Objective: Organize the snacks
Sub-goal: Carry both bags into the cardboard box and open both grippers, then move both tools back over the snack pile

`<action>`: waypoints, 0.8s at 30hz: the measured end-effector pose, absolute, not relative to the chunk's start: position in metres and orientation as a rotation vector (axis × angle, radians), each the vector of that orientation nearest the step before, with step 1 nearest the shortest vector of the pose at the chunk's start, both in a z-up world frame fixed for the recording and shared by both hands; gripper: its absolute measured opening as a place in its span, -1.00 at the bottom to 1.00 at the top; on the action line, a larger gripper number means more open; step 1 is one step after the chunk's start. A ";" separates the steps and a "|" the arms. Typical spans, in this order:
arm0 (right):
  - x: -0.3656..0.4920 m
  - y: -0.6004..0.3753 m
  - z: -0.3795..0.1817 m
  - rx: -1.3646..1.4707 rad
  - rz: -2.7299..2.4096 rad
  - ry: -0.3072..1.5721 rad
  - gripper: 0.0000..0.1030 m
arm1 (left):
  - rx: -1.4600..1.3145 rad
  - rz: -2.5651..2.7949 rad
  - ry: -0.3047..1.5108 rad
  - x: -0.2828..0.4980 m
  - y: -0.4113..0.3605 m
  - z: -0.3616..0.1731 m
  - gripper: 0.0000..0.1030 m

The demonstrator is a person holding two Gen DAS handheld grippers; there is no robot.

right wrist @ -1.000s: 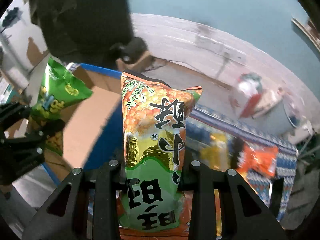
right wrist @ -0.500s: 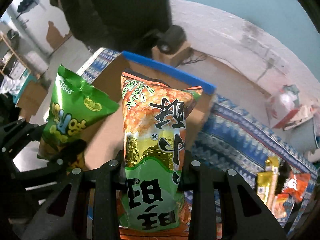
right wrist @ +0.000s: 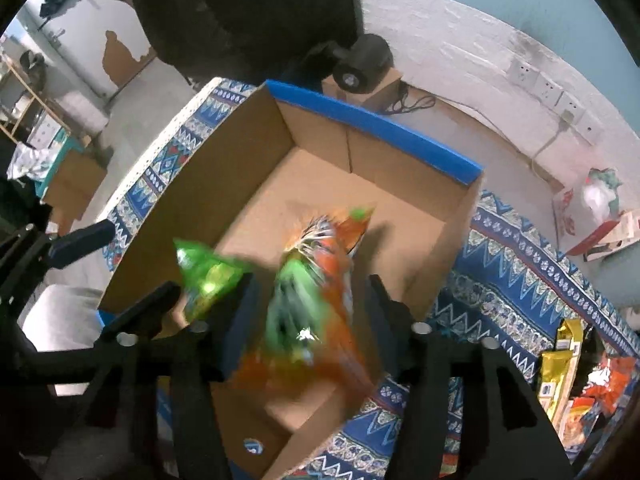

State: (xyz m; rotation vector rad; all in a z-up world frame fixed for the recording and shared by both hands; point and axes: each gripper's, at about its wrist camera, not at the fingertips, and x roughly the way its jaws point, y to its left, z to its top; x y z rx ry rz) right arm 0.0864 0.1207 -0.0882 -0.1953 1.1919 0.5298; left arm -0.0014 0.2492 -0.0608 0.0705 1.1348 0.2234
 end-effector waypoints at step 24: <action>0.050 -0.024 -0.044 -0.206 0.400 1.144 0.30 | 0.209 -0.093 1.065 -0.001 0.131 -0.048 0.40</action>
